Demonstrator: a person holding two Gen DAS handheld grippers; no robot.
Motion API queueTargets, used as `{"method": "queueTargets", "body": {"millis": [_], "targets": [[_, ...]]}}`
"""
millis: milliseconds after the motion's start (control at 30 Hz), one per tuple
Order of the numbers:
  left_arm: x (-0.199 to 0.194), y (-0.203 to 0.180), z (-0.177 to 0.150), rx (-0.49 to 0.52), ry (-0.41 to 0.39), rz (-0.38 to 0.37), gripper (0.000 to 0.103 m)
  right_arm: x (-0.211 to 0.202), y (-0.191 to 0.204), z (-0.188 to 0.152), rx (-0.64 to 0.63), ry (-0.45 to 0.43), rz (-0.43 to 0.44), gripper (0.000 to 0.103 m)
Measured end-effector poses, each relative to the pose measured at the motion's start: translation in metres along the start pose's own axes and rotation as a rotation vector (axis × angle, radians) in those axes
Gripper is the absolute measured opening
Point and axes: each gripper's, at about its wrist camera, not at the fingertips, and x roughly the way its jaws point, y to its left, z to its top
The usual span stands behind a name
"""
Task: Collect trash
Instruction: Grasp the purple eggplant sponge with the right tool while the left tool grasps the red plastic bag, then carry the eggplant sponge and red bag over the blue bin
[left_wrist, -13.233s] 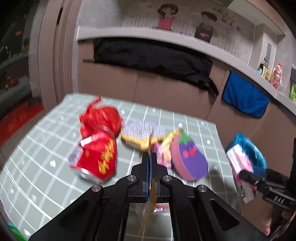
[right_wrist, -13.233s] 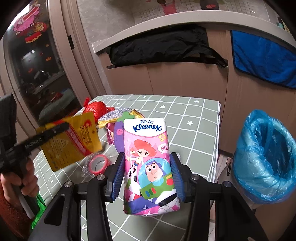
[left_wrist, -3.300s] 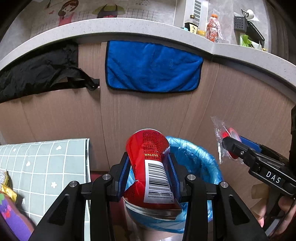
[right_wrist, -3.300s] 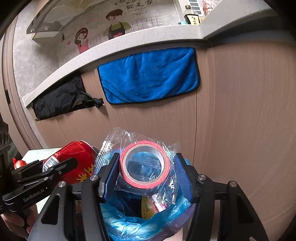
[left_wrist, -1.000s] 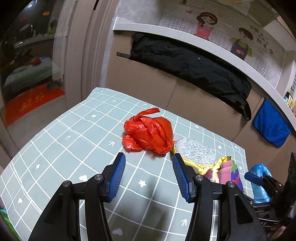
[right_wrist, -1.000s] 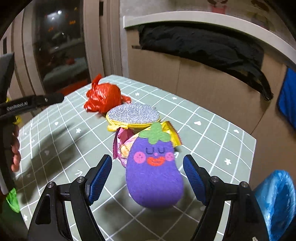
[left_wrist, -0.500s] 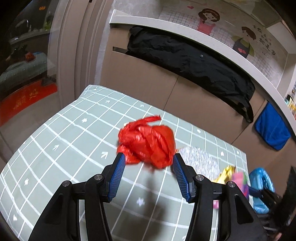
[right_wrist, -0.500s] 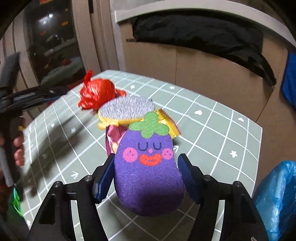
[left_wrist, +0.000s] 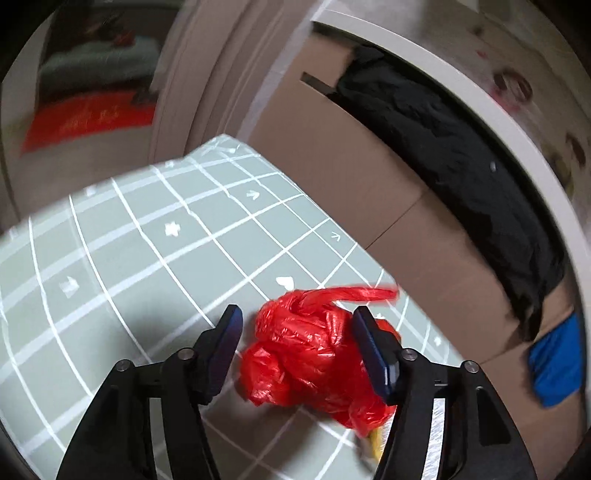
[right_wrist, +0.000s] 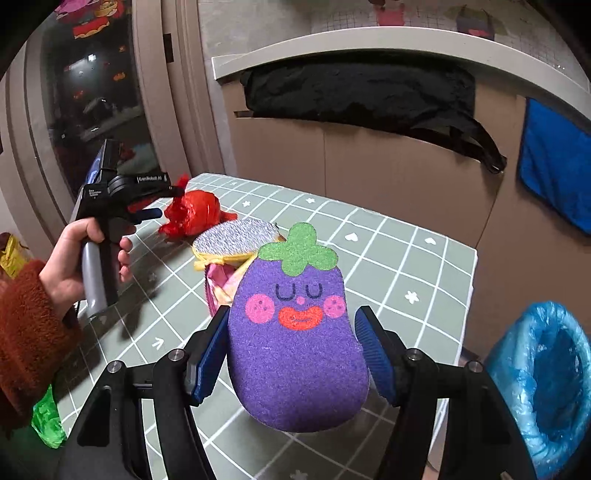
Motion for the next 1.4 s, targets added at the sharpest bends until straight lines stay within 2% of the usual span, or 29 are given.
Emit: {"method": "queueTargets", "body": {"millis": [100, 167, 367, 567, 600, 667, 800, 1067, 1233, 1400], "targets": [[0.007, 0.002, -0.008, -0.054, 0.081, -0.069, 0.066, -0.002, -0.005, -0.006, 0.016, 0.009, 0.001, 0.064], [0.009, -0.003, -0.013, -0.053, 0.139, -0.103, 0.067, -0.002, -0.007, -0.008, 0.029, 0.008, 0.005, 0.064], [0.009, -0.024, -0.016, 0.028, 0.182, -0.083, 0.066, -0.006, -0.007, -0.013, 0.054, 0.002, 0.027, 0.064], [0.025, -0.033, -0.014, -0.034, 0.226, -0.096, 0.066, -0.014, -0.004, -0.015, 0.055, -0.005, 0.033, 0.064], [0.026, -0.035, -0.014, -0.031, 0.225, -0.097, 0.060, -0.016, -0.003, -0.016, 0.055, -0.007, 0.032, 0.064], [0.022, -0.040, -0.014, 0.002, 0.214, -0.091, 0.049, -0.022, -0.003, -0.018, 0.053, -0.013, 0.024, 0.064], [-0.001, -0.050, -0.022, 0.117, 0.189, -0.084, 0.043, -0.031, -0.007, -0.021, 0.063, -0.023, 0.014, 0.064], [-0.088, -0.037, -0.052, 0.285, 0.070, -0.089, 0.042, -0.042, -0.009, -0.021, 0.083, -0.050, 0.021, 0.064], [-0.150, -0.047, -0.082, 0.434, -0.039, -0.088, 0.042, -0.049, -0.007, -0.017, 0.079, -0.071, 0.014, 0.064], [-0.187, -0.064, -0.109, 0.564, -0.073, -0.115, 0.042, -0.061, -0.006, -0.013, 0.070, -0.095, 0.003, 0.064]]}}
